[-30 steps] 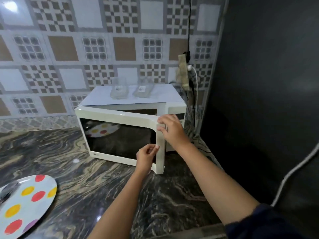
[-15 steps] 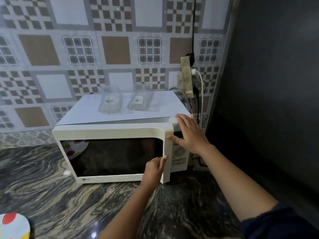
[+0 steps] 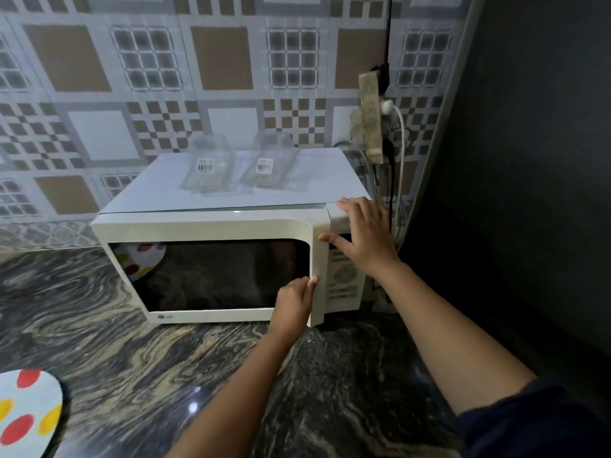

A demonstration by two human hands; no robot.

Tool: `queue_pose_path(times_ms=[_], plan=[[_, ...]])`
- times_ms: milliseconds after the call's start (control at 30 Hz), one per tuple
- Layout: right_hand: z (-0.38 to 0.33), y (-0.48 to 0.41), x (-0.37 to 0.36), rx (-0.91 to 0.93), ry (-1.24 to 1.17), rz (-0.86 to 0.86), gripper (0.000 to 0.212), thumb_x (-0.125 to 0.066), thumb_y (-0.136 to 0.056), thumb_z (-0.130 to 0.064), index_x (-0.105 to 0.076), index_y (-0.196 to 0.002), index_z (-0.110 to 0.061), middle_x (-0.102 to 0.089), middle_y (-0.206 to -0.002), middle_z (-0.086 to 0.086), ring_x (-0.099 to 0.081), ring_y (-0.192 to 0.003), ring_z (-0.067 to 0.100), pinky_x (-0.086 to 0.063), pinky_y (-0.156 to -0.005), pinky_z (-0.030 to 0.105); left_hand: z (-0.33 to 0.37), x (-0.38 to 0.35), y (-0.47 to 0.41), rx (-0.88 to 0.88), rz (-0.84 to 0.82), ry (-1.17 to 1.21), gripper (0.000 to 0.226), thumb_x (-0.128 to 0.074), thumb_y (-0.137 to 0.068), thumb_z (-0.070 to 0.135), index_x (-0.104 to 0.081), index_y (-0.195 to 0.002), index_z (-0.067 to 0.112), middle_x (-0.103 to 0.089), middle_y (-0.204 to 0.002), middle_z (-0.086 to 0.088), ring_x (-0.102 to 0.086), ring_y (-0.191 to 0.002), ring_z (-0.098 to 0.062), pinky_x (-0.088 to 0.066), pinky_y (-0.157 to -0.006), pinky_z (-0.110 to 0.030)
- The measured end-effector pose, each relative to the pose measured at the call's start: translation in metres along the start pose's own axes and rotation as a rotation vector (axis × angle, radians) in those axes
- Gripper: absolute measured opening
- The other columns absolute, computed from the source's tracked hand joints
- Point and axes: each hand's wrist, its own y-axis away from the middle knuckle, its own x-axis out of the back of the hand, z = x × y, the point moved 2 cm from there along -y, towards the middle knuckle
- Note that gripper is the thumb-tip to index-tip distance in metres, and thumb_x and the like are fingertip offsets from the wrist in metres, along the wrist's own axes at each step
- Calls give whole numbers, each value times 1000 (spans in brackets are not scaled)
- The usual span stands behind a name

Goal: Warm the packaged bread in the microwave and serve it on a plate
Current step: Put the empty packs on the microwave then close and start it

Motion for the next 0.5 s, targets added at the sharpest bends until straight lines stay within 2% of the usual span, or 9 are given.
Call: queue_pose_path(times_ms=[133, 233, 300, 400, 500], plan=[[-2, -5, 7, 4, 29, -13, 95, -20, -71, -82, -55, -118, -7, -56, -114, 8, -54, -107, 28, -39, -89, 41, 8, 0, -2, 17, 34, -44, 44, -40, -98, 33, -46, -64, 8, -52, -62, -9, -55, -63, -28, -46, -64, -47], [-3, -7, 10, 17, 39, -19, 85, -36, -74, -76, -51, -122, -8, -52, -118, 9, -49, -109, 28, -35, -91, 40, 15, -1, 1, 33, 60, -70, 42, -41, -99, 31, -40, -61, 13, -50, -61, -11, -54, -63, -31, -42, -62, -44], [-3, -6, 12, 18, 45, -34, 75, -46, -79, -68, -48, -125, -9, -49, -122, 8, -45, -112, 27, -31, -93, 38, 15, -1, 1, 56, 58, -78, 43, -40, -99, 31, -46, -64, 7, -56, -67, -16, -56, -66, -32, -42, -63, -44], [-5, -8, 12, 14, 76, -39, 70, -46, -82, -65, -45, -127, -11, -46, -125, 6, -42, -114, 25, -28, -93, 36, 16, 0, -2, 82, 48, -73, 46, -40, -99, 33, -53, -71, -1, -61, -73, -19, -58, -70, -32, -46, -65, -44], [-3, -12, 10, -29, 67, -39, 66, -49, -82, -64, -47, -124, -13, -45, -125, 5, -41, -115, 24, -27, -94, 35, 20, -2, -8, 84, 50, -143, 44, -39, -99, 32, -48, -67, 2, -60, -73, -22, -55, -68, -33, -33, -59, -37]])
